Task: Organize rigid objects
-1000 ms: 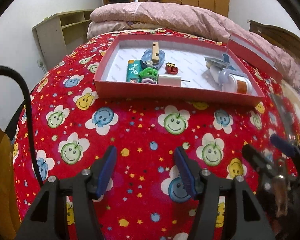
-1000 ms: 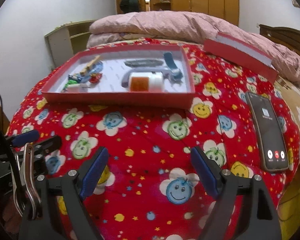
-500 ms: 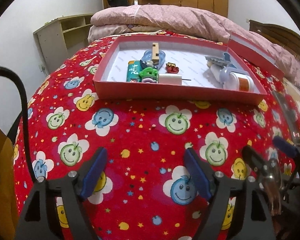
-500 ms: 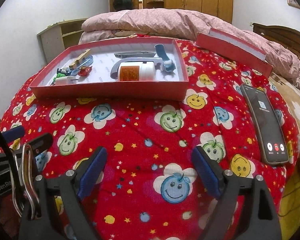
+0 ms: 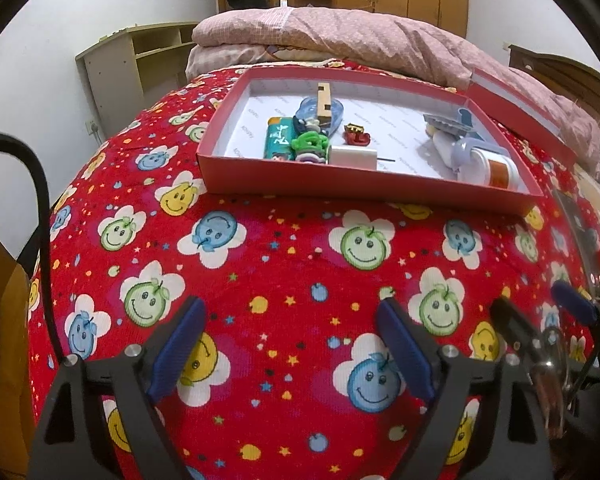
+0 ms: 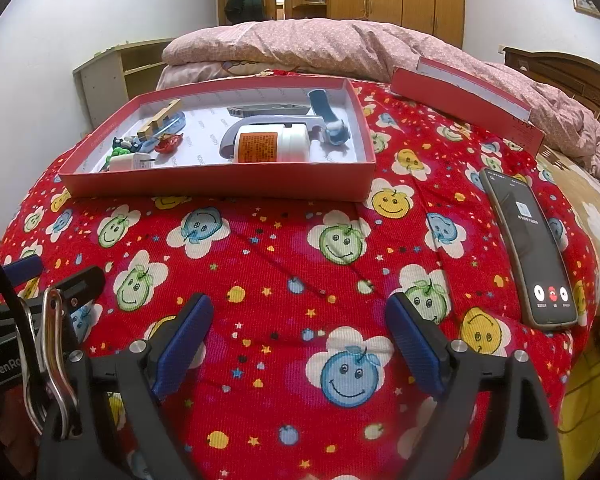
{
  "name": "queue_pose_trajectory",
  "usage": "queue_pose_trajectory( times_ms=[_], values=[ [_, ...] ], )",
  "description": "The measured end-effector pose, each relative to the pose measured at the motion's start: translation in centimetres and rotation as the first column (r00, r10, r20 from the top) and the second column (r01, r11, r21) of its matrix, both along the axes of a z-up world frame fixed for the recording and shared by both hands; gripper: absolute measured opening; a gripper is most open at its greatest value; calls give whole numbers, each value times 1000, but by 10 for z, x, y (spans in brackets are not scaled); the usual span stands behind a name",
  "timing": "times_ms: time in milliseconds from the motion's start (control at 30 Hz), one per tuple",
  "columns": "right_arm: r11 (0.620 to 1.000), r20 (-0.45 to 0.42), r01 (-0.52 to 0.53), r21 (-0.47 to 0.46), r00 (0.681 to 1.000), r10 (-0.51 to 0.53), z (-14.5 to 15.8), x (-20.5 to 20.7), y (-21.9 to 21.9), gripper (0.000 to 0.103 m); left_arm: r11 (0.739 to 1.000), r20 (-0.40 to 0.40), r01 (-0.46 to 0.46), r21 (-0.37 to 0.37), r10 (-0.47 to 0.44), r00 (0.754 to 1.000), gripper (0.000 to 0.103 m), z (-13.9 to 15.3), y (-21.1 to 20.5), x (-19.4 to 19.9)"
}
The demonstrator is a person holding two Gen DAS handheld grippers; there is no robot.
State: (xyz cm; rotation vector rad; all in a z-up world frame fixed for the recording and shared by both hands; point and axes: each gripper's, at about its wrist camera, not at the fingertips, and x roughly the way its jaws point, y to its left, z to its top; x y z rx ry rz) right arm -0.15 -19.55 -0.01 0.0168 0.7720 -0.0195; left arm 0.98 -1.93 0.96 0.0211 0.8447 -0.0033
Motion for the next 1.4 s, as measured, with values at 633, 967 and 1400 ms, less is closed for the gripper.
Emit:
queue_pose_trajectory(
  times_ms=[633, 967, 1400],
  values=[
    [1000, 0, 3, 2, 1000, -3, 0, 0, -1, 92, 1000, -5, -7, 0, 7, 1000, 91, 0, 0, 0],
    [1000, 1, 3, 1, 1000, -3, 0, 0, -1, 92, 1000, -5, -7, 0, 7, 1000, 91, 0, 0, 0],
    [1000, 2, 3, 1, 1000, -3, -1, 0, -1, 92, 1000, -4, -7, 0, 7, 1000, 91, 0, -1, 0]
  ],
)
